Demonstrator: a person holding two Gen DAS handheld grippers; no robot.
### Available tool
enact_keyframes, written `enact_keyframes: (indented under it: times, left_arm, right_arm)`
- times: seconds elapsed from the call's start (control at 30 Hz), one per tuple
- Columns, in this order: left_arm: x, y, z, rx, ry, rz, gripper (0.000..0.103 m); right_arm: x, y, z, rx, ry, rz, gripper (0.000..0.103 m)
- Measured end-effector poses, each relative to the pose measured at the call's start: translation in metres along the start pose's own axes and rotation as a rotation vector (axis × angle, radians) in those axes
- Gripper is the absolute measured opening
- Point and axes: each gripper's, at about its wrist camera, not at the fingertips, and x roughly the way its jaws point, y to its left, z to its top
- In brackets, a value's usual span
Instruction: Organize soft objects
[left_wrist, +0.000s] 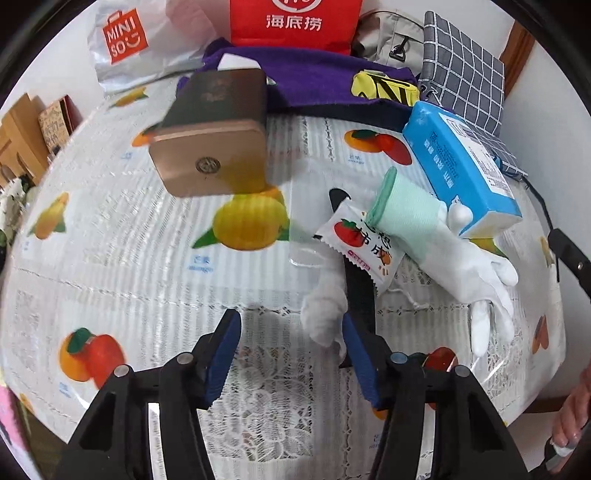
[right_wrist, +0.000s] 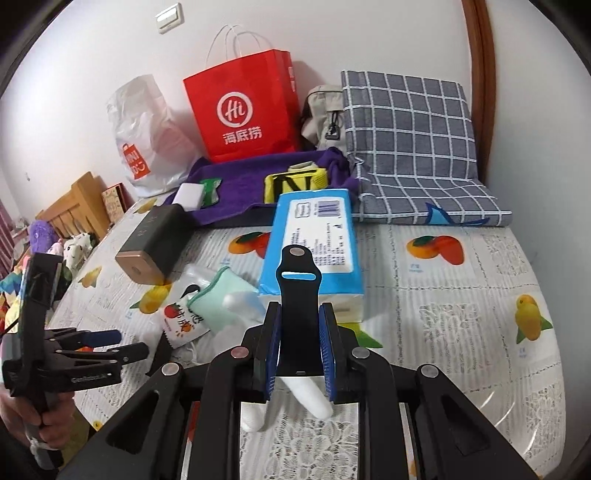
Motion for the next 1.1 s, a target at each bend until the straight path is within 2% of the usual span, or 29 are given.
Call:
enact_keyframes:
  times: [0.1,0.17,0.23,0.3,0.4,0.73,1.1]
  left_arm:
    - [0.007,0.000,-0.001,-0.012,0.012,-0.016,0.052]
    - [0.007,-0.003,-0.001,0.002,-0.002,-0.022,0.043]
    - [0.008,-0.003,0.001,-0.001,-0.005,-0.047,0.026]
    - [0.007,-0.002,0.002,0.002,-0.008,-0.064,0.018]
    - [-0.002,0.004,0.005,-0.004,-0.029,-0.042,0.017]
    - [-0.041,0.033,0.020,-0.061,-0.107,-0.047,0.017]
    - [-0.074,0.044,0.030,-0.090,-0.174,-0.038,0.017]
  right_arm:
    - [0.003,0.004,-0.004,-0.002,0.011,0.007,0.020]
    - [0.003,0.004,-0.006,0.002,0.016,0.010,0.020]
    - [0.004,0.005,-0.008,0.009,0.022,0.007,0.020]
    - [0.003,0.005,-0.009,0.015,0.027,0.000,0.020]
    - [-0.001,0.005,-0.010,0.019,0.024,-0.006,0.020]
    - [-0.020,0.007,0.001,0.035,0.006,-0.007,0.020]
    - [-0.039,0.005,0.010,0.039,-0.003,-0.051,0.020]
